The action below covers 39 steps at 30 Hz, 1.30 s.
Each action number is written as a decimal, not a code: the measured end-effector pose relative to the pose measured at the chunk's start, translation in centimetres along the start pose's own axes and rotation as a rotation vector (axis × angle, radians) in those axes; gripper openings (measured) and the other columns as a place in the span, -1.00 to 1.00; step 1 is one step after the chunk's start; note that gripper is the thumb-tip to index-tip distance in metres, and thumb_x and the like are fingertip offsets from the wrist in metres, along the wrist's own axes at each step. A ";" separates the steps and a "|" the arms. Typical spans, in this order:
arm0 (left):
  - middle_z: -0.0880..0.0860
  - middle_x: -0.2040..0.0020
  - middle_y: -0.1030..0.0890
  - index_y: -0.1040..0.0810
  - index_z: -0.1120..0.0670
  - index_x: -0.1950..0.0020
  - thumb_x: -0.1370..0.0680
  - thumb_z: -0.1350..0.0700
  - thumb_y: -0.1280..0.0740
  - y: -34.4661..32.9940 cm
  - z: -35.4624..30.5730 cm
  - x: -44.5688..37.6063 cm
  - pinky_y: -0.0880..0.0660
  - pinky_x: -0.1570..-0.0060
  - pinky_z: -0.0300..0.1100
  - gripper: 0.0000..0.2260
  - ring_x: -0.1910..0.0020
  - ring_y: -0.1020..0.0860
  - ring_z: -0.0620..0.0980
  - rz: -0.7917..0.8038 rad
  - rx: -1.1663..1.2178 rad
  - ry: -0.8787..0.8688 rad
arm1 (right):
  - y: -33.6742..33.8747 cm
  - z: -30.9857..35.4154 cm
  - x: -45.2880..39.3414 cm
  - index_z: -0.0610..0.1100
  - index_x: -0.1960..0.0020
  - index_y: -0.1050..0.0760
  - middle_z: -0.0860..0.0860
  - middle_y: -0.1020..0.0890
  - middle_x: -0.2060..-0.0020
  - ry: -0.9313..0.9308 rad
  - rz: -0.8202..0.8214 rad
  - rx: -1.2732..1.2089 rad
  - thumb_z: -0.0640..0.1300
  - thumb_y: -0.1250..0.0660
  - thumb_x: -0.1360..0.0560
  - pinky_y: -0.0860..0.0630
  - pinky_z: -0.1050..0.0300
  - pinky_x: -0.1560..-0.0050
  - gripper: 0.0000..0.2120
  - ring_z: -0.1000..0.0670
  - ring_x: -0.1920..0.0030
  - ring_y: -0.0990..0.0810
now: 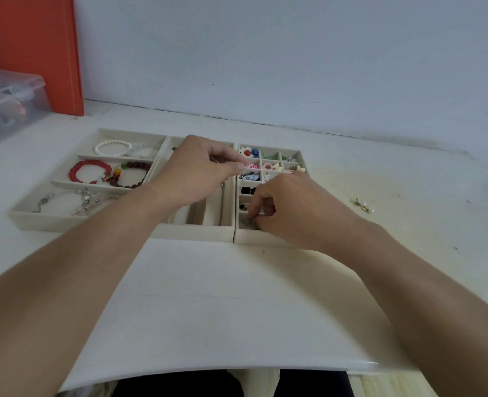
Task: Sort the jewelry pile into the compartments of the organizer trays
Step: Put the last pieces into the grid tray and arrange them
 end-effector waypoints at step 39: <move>-0.13 0.12 -0.71 -0.73 -0.06 0.09 -0.53 0.14 -0.47 0.5 0.2 -0.2 -0.49 -0.01 -0.41 -0.91 0.11 -0.63 -0.26 -0.024 0.031 0.019 | -0.1 1.5 -0.7 0.20 -0.04 -0.69 0.19 -0.58 0.21 0.043 0.242 0.236 -0.01 -0.32 -0.55 -0.53 0.08 0.07 -0.80 0.03 0.00 -0.55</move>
Point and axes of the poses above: each hand's wrist, its own x-axis away from the middle knuckle, its own y-axis out of the back of the hand, z = x × y, the point moved 7 cm from there along -x, towards the middle knuckle
